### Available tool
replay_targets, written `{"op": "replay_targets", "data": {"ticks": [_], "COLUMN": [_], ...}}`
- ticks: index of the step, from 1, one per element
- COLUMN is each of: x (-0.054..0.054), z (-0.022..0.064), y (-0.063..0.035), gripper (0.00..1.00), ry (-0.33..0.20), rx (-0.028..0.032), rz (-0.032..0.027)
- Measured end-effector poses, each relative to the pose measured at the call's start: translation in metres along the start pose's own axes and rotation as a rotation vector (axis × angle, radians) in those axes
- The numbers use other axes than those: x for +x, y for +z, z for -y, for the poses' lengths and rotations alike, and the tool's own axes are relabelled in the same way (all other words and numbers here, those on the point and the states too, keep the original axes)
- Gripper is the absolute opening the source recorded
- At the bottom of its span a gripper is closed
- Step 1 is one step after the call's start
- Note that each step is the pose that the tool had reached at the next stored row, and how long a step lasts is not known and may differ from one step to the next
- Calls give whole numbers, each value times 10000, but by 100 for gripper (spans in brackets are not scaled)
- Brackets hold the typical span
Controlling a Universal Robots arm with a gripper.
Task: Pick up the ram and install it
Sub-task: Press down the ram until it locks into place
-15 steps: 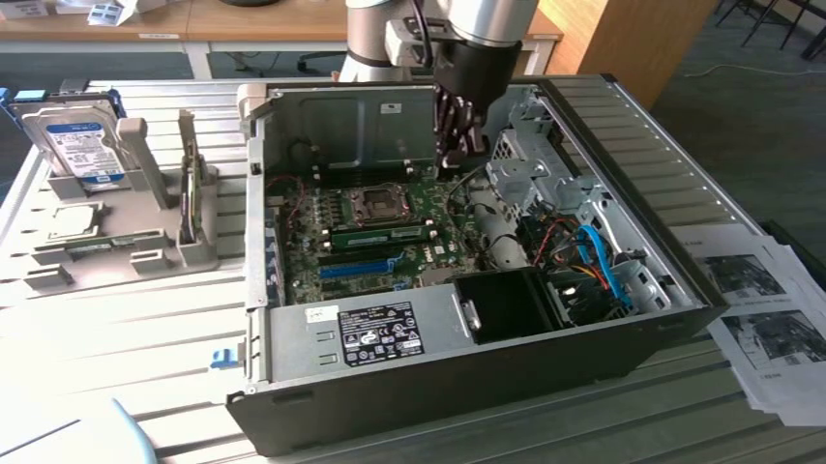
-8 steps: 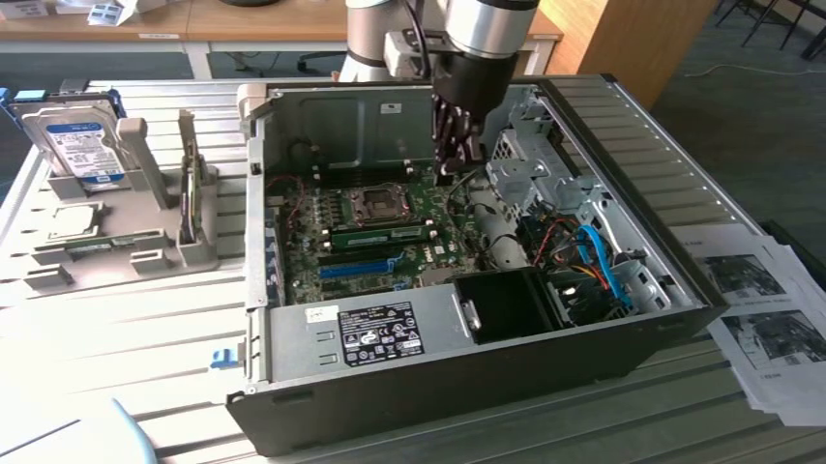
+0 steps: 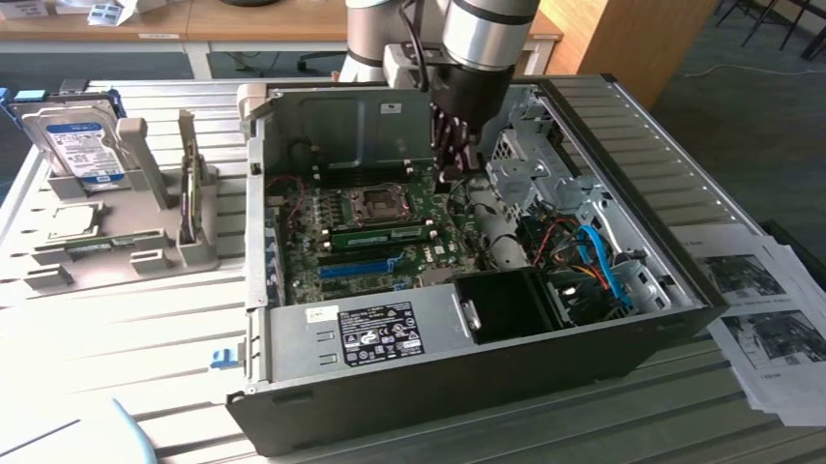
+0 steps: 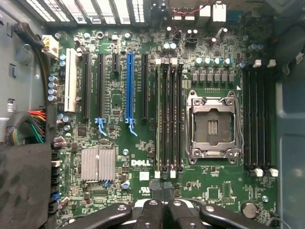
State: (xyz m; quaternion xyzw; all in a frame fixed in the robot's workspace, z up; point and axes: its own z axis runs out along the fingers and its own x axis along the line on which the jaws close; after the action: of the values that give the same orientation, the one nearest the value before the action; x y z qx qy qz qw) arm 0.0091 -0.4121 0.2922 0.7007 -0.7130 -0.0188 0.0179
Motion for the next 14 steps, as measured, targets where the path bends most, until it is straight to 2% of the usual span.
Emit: {"op": "replay_targets", "data": {"ticks": [14], "x": [0], "z": [11], "y": [210], "gripper": [9], "ry": [1], "rx": [-5], "rz": [0]}}
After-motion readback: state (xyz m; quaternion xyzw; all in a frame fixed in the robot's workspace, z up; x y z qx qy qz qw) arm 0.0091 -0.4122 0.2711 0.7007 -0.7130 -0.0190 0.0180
